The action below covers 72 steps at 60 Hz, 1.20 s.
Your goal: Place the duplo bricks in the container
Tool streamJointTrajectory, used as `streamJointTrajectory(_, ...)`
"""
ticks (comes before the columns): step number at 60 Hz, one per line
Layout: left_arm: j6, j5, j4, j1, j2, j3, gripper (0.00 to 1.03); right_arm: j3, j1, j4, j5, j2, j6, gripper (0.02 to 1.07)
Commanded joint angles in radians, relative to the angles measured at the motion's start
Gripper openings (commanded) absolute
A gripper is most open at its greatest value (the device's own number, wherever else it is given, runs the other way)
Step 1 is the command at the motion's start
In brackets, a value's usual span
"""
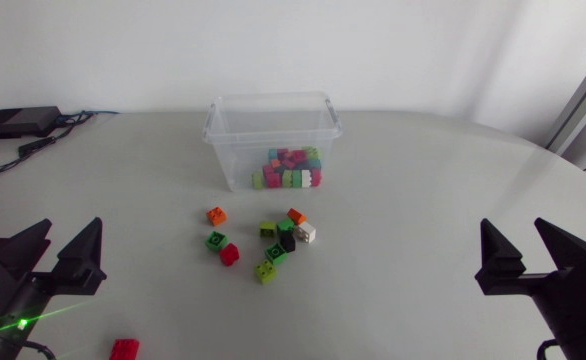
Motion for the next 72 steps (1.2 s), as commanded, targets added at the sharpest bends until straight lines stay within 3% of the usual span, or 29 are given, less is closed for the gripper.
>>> streamJointTrajectory(1,-0.01,-0.002,0.01,-0.004,-0.01,-0.023,0.99,-0.022,0.009,0.003,-0.001,-0.005,0.005,1.03)
streamJointTrajectory(27,-0.015,-0.002,-0.036,-0.009,0.006,0.069,0.99,0.03,0.009,0.003,-0.001,0.002,-0.003,1.03)
streamJointTrajectory(42,-0.038,0.0,-0.162,-0.058,0.299,0.306,0.99,0.165,0.009,0.003,-0.001,0.184,-0.007,1.02)
streamJointTrajectory(49,-0.061,0.004,-0.283,-0.089,0.44,0.421,0.99,0.228,0.009,0.0,0.003,0.279,-0.006,1.02)
streamJointTrajectory(55,-0.069,0.006,-0.529,-0.119,0.645,0.601,0.99,0.317,0.008,-0.038,0.011,0.394,-0.006,1.02)
streamJointTrajectory(61,-0.058,0.004,-0.728,-0.142,0.815,0.731,0.99,0.435,0.014,-0.147,0.031,0.536,0.006,1.02)
streamJointTrajectory(71,-0.087,0.007,-0.94,-0.161,1.01,0.829,0.96,0.544,0.017,-0.273,0.04,0.658,0.029,1.02)
streamJointTrajectory(72,-0.087,0.009,-1.013,-0.155,1.07,0.868,0.96,0.57,0.02,-0.31,0.04,0.687,0.029,1.02)
